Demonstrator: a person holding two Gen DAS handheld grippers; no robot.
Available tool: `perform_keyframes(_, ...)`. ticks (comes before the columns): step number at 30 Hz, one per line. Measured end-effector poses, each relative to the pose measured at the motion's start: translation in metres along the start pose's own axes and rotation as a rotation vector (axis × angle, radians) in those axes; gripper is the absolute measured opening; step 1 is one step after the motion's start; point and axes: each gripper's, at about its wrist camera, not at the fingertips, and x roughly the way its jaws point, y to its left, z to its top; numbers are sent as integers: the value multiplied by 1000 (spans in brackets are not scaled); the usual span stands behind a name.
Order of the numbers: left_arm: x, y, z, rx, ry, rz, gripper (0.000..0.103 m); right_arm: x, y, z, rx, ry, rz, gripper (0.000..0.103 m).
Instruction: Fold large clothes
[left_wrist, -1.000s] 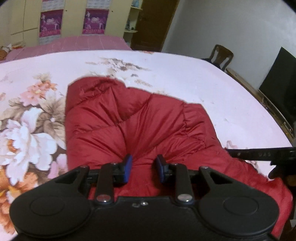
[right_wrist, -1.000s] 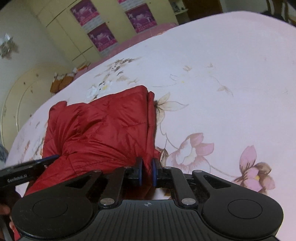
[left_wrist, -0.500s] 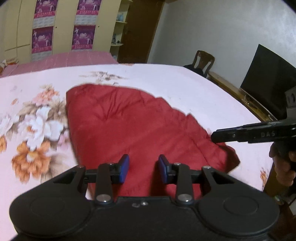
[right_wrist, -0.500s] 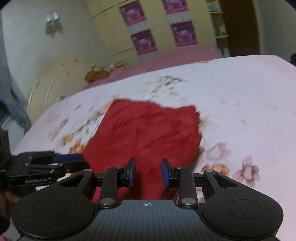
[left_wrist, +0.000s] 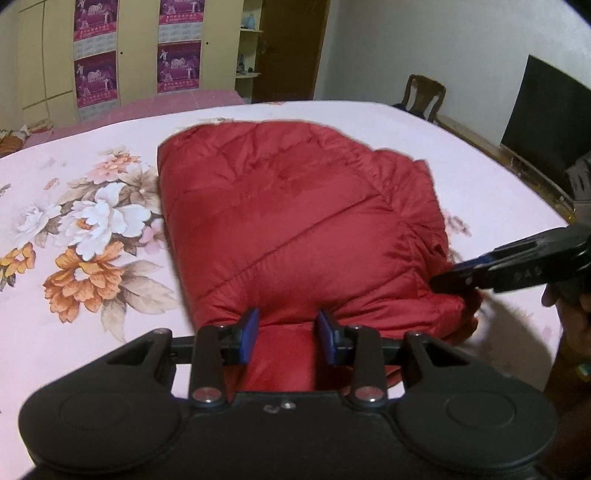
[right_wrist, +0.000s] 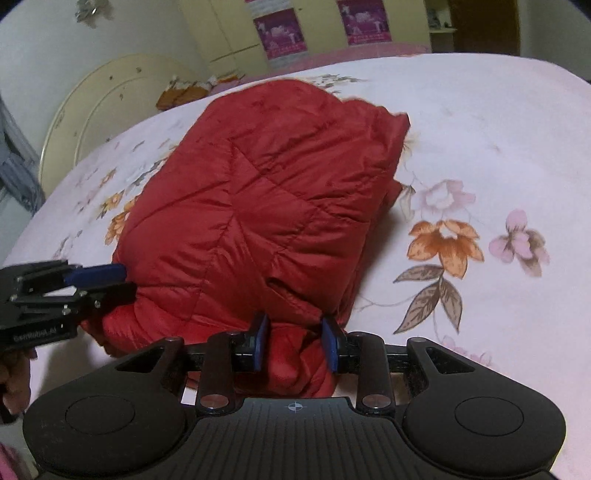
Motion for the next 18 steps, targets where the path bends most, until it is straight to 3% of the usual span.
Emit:
perform_keyframes(5, -19, 15, 25, -44, -114, 4, 37, -40, -7, 28, 4, -151, -29, 31)
perform_keyframes(9, 7, 34, 73, -71, -176, 10, 37, -25, 1, 81, -44, -232, -43, 31)
perform_keyframes(14, 65, 52, 126, -114, -165, 9, 39, 38, 15, 145, -75, -203, -17, 31)
perform_keyframes(18, 107, 62, 142, -152, -99, -9, 39, 82, 21, 170, -95, -148, -13, 31)
